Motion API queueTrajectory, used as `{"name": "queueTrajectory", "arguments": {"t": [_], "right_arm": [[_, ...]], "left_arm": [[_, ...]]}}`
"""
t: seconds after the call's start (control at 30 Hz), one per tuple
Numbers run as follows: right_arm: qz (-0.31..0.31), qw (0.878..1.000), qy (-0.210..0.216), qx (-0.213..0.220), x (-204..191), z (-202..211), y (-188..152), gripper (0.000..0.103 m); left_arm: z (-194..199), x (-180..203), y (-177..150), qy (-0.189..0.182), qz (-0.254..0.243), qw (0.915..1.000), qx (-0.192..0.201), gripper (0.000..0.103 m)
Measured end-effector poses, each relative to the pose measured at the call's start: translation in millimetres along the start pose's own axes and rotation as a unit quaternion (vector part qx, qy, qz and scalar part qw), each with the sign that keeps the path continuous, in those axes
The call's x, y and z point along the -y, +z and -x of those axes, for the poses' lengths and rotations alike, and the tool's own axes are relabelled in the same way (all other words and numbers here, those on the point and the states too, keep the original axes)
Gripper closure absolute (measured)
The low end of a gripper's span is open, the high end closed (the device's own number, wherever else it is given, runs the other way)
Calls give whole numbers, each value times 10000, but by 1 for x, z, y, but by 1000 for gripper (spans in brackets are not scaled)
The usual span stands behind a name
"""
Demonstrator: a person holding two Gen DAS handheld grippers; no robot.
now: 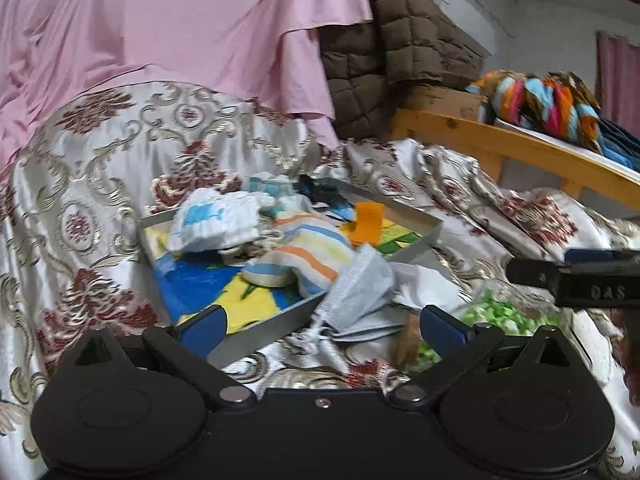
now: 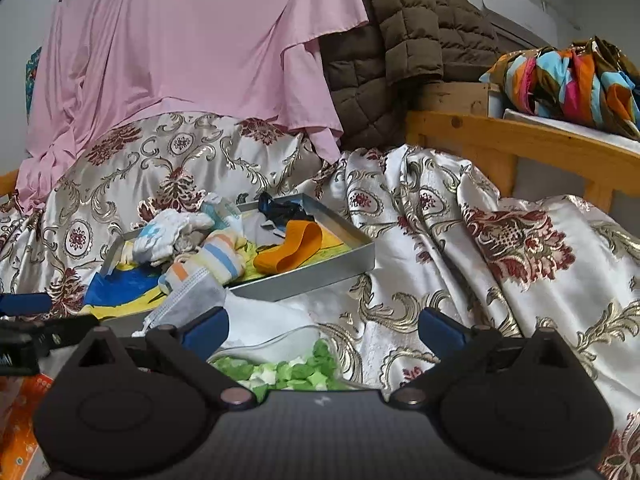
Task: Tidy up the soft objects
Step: 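Lower the left tool onto the grey face mask beside the tray and grasp it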
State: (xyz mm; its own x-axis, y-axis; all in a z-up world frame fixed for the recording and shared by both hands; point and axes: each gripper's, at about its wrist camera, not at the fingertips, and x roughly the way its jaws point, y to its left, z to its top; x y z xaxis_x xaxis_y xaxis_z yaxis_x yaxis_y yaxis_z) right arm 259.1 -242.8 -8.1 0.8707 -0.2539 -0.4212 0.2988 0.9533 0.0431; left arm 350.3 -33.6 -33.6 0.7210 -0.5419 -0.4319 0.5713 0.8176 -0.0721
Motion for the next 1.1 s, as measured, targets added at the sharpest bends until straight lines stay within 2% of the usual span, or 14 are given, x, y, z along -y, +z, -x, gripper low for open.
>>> {"name": "queueTrajectory", "arguments": {"t": [0.23, 0.4, 0.47, 0.67, 0.87, 1.1], "right_arm": [[-48, 9999, -71, 63, 4, 1, 1, 0], [-163, 9995, -235, 147, 13, 7, 2, 0], [-200, 9993, -282, 155, 16, 10, 2, 0], [-176, 9983, -555, 47, 25, 16, -5, 0], [-294, 9943, -935, -408, 40, 14, -21, 1], [-599, 9894, -1234, -484, 57, 16, -23, 6]], "left_arm": [[-3, 15, 0, -170, -156, 9997, -61, 1], [-12, 37, 1, -354, -670, 9971, -102, 1], [-19, 41, 2, -388, -731, 9963, -236, 1], [-50, 27, 17, -722, -44, 9948, -710, 1], [-78, 17, 32, -601, -21, 9946, -850, 3], [-95, 12, 41, -611, 122, 9942, -879, 20]]}}
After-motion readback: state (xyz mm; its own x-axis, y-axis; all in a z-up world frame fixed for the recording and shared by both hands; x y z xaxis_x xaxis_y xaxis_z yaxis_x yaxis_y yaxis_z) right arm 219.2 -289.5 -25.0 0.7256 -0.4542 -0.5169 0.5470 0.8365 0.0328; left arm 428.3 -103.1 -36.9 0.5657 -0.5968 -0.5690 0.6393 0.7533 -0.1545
